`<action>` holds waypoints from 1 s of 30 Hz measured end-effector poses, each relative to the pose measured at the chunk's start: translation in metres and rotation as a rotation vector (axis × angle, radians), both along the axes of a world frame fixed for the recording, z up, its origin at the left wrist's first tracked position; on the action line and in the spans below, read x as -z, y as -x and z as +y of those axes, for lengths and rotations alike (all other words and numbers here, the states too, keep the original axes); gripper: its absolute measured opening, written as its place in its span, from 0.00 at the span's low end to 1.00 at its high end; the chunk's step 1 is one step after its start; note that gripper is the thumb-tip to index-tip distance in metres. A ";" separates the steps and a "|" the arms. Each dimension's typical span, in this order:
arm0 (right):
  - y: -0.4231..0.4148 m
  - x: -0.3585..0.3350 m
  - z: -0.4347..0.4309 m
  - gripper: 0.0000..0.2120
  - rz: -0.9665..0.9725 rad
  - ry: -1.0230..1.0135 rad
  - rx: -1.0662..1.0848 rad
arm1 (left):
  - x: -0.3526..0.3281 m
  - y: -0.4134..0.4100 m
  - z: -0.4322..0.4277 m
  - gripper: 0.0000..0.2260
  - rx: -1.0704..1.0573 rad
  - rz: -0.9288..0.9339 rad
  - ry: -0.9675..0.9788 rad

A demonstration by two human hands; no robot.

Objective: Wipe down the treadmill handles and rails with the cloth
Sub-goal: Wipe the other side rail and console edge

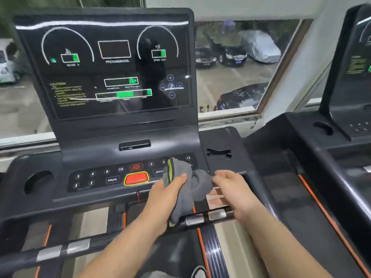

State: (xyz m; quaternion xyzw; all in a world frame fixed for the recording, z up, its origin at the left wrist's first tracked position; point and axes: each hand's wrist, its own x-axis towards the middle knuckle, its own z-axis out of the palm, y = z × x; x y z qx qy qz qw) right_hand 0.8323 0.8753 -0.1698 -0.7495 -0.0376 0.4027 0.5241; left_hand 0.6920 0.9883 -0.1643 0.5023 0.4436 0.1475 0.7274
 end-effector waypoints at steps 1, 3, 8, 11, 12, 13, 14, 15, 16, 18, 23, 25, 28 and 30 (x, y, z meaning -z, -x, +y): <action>-0.014 -0.004 -0.003 0.10 -0.050 0.012 -0.009 | -0.003 -0.012 -0.001 0.09 0.008 0.017 -0.055; -0.040 -0.008 -0.010 0.09 -0.135 0.024 -0.024 | -0.010 -0.035 0.002 0.11 0.045 0.080 -0.203; -0.100 -0.009 -0.040 0.11 -0.443 0.152 -0.027 | -0.042 -0.091 0.026 0.18 0.233 0.260 -0.867; -0.131 -0.005 -0.055 0.18 -0.531 0.265 -0.102 | -0.050 -0.130 0.019 0.18 0.288 0.323 -1.386; -0.138 -0.003 -0.059 0.21 -0.503 0.309 -0.137 | -0.044 -0.144 0.011 0.17 0.338 0.342 -1.510; -0.145 0.001 -0.062 0.22 -0.455 0.339 -0.166 | -0.031 -0.156 0.001 0.17 0.431 0.380 -1.577; -0.150 0.003 -0.064 0.20 -0.391 0.355 -0.196 | -0.012 -0.165 -0.011 0.17 0.559 0.451 -1.580; -0.153 0.009 -0.067 0.19 -0.332 0.363 -0.228 | 0.011 -0.170 -0.023 0.19 0.712 0.537 -1.537; -0.157 0.016 -0.070 0.18 -0.287 0.381 -0.254 | 0.033 -0.171 -0.033 0.20 0.845 0.601 -1.507; -0.163 0.032 -0.076 0.19 -0.220 0.407 -0.283 | 0.063 -0.170 -0.036 0.22 0.914 0.593 -1.595; -0.163 0.051 -0.071 0.24 -0.287 0.583 -0.328 | 0.090 -0.185 -0.005 0.25 0.861 0.399 -1.650; -0.161 0.045 -0.061 0.23 -0.317 0.649 -0.336 | 0.098 -0.206 0.006 0.24 0.829 0.384 -1.595; -0.161 0.041 -0.053 0.16 -0.318 0.715 -0.317 | 0.099 -0.255 0.034 0.22 0.689 0.452 -1.541; -0.160 0.043 -0.053 0.16 -0.333 0.722 -0.292 | 0.100 -0.277 0.050 0.24 0.668 0.527 -1.525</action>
